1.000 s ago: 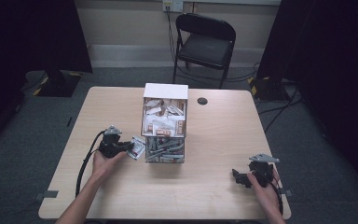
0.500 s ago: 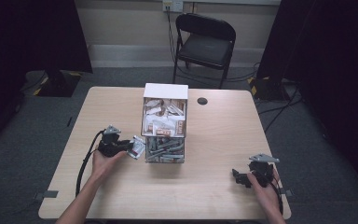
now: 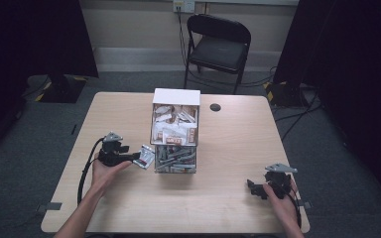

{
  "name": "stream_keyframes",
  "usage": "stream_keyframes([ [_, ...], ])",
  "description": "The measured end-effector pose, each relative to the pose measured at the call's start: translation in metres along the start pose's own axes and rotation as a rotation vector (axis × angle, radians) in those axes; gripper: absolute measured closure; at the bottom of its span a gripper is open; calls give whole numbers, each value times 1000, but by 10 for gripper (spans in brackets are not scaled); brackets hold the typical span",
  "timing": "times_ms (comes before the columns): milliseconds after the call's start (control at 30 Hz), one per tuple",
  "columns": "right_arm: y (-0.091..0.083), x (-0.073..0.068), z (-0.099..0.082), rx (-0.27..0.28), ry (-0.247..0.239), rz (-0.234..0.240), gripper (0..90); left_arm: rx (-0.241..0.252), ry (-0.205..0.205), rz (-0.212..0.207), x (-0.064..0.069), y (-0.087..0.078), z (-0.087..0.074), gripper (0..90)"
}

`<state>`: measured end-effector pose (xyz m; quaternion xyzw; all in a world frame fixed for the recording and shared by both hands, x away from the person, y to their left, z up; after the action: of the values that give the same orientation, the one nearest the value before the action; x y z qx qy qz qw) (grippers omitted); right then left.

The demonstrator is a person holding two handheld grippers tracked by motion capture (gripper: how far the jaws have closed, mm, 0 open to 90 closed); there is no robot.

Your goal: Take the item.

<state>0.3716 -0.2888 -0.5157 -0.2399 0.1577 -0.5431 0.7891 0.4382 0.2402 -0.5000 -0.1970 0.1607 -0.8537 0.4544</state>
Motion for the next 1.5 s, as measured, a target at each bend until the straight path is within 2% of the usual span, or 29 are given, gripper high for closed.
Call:
stream_keyframes([
  [100,0,0,0,0,0,0,0,21,10,7,0,-9,4,270],
  [167,0,0,0,0,0,0,0,37,-4,-6,-2,-15,7,231],
  [300,0,0,0,1,-1,0,0,47,-7,0,-7,-28,8,204],
  [400,0,0,0,0,0,0,0,70,-18,-1,-8,-38,8,203],
  [433,0,0,0,0,0,0,0,85,-29,11,-9,-43,7,213],
  [667,0,0,0,0,0,0,0,93,-21,8,-13,-64,5,221],
  [800,0,0,0,0,0,-1,0,72,4,23,-15,-79,2,212],
  [867,0,0,0,0,0,0,0,83,-4,23,-17,-86,0,207],
  [967,0,0,0,0,0,0,0,72,5,31,-19,-94,-5,192],
  [1000,0,0,0,0,-1,0,0,64,-3,31,-20,-96,-8,186],
  [1133,0,0,0,0,0,0,0,45,3,76,-23,-104,-17,183],
  [1200,0,0,0,0,0,0,0,43,-11,70,-24,-108,-23,183],
  [1233,0,0,0,0,0,0,0,40,-31,73,-26,-109,-26,171],
  [1267,0,0,0,0,0,0,0,36,-29,89,-27,-110,-30,163],
  [1333,0,0,0,0,1,-1,0,26,3,112,-28,-112,-38,176],
  [1433,0,0,0,0,1,0,0,8,-5,133,-28,-115,-49,176],
  [1500,0,0,0,0,0,0,0,-14,17,162,-28,-116,-54,182],
])
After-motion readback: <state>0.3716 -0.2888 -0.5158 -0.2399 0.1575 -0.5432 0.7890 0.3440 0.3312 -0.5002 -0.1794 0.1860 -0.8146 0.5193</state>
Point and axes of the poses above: each handheld gripper's, and its own axes: y roughly forward along the jaws, z roughly out of its top, x roughly to its right, the point moved 2 cm from there along y, roughly forward along the jaws, and after that the axes turned 14 degrees about x, right-handed, at the moved point
